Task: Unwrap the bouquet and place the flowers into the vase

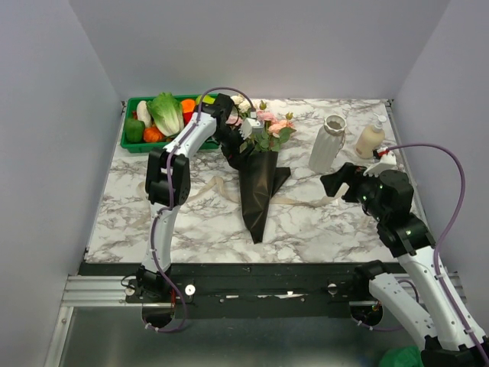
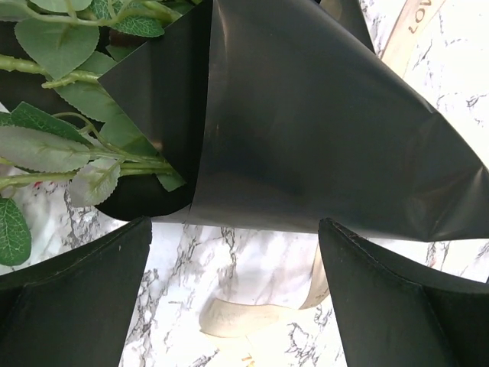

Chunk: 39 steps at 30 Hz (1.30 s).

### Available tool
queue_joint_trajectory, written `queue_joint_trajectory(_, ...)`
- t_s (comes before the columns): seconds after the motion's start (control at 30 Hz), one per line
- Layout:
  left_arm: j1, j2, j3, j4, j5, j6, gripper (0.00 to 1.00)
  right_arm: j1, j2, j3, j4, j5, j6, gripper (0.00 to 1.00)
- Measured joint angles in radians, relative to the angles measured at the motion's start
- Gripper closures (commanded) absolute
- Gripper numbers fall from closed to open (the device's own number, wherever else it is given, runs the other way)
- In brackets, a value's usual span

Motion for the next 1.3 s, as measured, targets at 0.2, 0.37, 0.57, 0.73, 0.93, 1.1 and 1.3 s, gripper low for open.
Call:
queue_joint_trajectory(0.2, 0.000, 0.019, 0.021, 0.017, 0.002, -0.002, 0.01, 0.000, -0.013, 0.000, 0.016, -0.043, 0.000, 0.00)
queue_joint_trajectory(0.37, 0.000, 0.037, 0.042, 0.034, 0.012, -0.005, 0.01, 0.000, -0.026, -0.015, 0.030, -0.070, 0.001, 0.01)
queue_joint_trajectory(0.57, 0.000, 0.053, 0.042, 0.051, 0.014, -0.016, 0.08, 0.000, -0.021, -0.026, 0.043, -0.106, 0.004, 0.01)
queue_joint_trajectory(0.73, -0.002, 0.060, 0.042, 0.050, 0.021, -0.018, 0.21, 0.000, -0.015, -0.026, 0.061, -0.125, 0.009, 0.02)
queue_joint_trajectory(0.93, -0.005, 0.060, 0.076, 0.006, 0.022, 0.008, 0.50, 0.000, -0.005, -0.026, 0.071, -0.142, 0.020, 0.03)
queue_joint_trajectory(1.1, -0.005, 0.060, 0.131, -0.035, 0.032, 0.027, 0.61, 0.000, -0.005, -0.026, 0.086, -0.153, 0.028, 0.03)
queue_joint_trajectory(1.3, -0.021, 0.061, 0.195, -0.108, 0.040, 0.056, 0.63, 0.000, -0.008, -0.026, 0.089, -0.156, 0.030, 0.03)
